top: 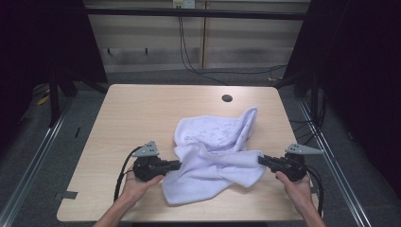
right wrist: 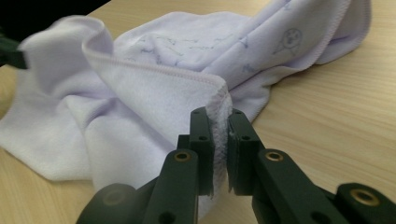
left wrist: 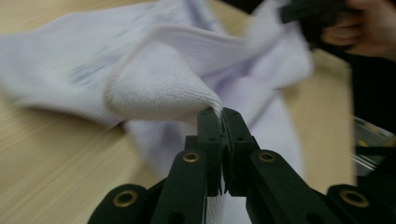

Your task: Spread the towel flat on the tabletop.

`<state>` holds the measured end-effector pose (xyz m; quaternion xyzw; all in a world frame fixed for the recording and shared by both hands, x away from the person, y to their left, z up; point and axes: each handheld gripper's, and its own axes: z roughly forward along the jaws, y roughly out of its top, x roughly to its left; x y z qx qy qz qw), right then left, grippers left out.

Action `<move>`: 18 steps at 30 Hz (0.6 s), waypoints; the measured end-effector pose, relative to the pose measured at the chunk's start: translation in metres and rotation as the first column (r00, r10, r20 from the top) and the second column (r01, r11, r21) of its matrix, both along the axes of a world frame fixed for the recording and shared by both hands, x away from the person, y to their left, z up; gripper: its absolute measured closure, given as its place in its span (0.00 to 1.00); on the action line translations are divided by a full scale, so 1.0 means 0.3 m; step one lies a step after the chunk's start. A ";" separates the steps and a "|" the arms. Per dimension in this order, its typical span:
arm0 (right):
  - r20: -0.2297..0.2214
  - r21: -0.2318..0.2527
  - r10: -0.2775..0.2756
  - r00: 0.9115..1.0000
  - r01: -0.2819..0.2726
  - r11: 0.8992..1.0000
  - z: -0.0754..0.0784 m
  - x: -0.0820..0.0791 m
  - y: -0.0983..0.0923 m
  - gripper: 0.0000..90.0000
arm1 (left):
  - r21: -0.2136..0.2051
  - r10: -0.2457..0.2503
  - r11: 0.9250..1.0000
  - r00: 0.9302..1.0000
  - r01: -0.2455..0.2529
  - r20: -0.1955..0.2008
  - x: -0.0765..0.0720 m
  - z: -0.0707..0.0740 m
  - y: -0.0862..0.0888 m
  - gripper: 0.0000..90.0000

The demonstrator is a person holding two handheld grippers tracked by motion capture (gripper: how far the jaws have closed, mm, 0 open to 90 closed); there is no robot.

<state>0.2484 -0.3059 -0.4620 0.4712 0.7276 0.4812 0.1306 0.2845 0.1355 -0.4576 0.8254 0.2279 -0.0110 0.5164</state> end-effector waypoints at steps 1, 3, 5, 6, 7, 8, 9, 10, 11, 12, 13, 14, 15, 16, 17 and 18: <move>0.000 -0.009 -0.012 1.000 0.012 1.000 -0.002 -0.002 -0.005 0.92 | 0.040 -0.021 0.999 1.000 0.021 -0.012 -0.017 -0.014 -0.030 0.97; -0.004 -0.018 -0.021 1.000 0.020 1.000 -0.008 -0.007 -0.018 0.92 | 0.117 -0.067 0.991 0.997 0.071 -0.036 -0.039 -0.065 -0.076 0.96; -0.010 -0.029 -0.043 0.999 0.043 0.999 -0.006 -0.016 -0.035 0.92 | 0.149 -0.078 0.985 0.996 0.084 -0.047 -0.047 -0.082 -0.087 0.88; -0.011 -0.046 -0.063 0.998 0.062 0.997 -0.004 -0.022 -0.046 0.92 | 0.118 -0.080 0.989 0.995 0.087 -0.060 -0.043 -0.074 -0.076 0.83; -0.013 -0.049 -0.071 0.997 0.070 0.996 -0.006 -0.026 -0.059 0.92 | 0.086 -0.077 0.993 0.995 0.083 -0.065 -0.037 -0.063 -0.058 0.83; -0.018 -0.058 -0.091 0.996 0.090 0.994 -0.012 -0.029 -0.075 0.92 | 0.070 -0.066 0.995 0.996 0.070 -0.066 -0.029 -0.054 -0.039 0.82; -0.029 -0.066 -0.113 0.993 0.111 0.992 -0.019 -0.030 -0.090 0.92 | 0.064 -0.046 0.997 0.997 0.050 -0.062 -0.020 -0.048 -0.020 0.82; -0.029 -0.066 -0.113 0.993 0.111 0.992 -0.019 -0.030 -0.090 0.92 | 0.064 -0.046 0.997 0.997 0.050 -0.062 -0.020 -0.048 -0.020 0.81; -0.045 -0.052 -0.127 0.991 0.125 0.991 -0.030 -0.024 -0.113 0.92 | 0.050 0.002 0.999 0.998 0.001 -0.060 0.006 -0.047 0.012 0.82; -0.043 -0.043 -0.124 0.991 0.122 0.992 -0.032 -0.021 -0.116 0.92 | 0.049 0.031 0.998 0.998 -0.028 -0.062 0.022 -0.048 0.019 0.82; -0.042 -0.036 -0.114 0.993 0.112 0.993 -0.032 -0.018 -0.115 0.92 | 0.039 0.039 0.999 0.997 -0.036 -0.068 0.036 -0.049 0.018 0.81; -0.042 -0.036 -0.114 0.993 0.112 0.993 -0.032 -0.018 -0.115 0.92 | 0.039 0.039 0.999 0.997 -0.036 -0.068 0.036 -0.049 0.018 0.80; -0.039 -0.049 -0.105 0.994 0.103 0.993 -0.029 -0.010 -0.101 0.92 | 0.027 0.045 0.999 0.997 -0.044 -0.057 0.048 -0.050 0.007 0.76; -0.036 -0.049 -0.100 0.994 0.098 0.994 -0.028 -0.008 -0.095 0.92 | 0.031 0.038 0.999 0.997 -0.036 -0.062 0.054 -0.051 -0.003 0.72; -0.036 -0.049 -0.100 0.994 0.098 0.994 -0.028 -0.008 -0.095 0.92 | 0.032 0.016 0.999 0.998 -0.014 -0.061 0.057 -0.049 -0.021 0.72; -0.031 -0.058 -0.088 0.996 0.086 0.995 -0.023 -0.008 -0.079 0.92 | 0.027 -0.037 0.999 0.999 0.038 -0.034 0.043 -0.039 -0.057 0.66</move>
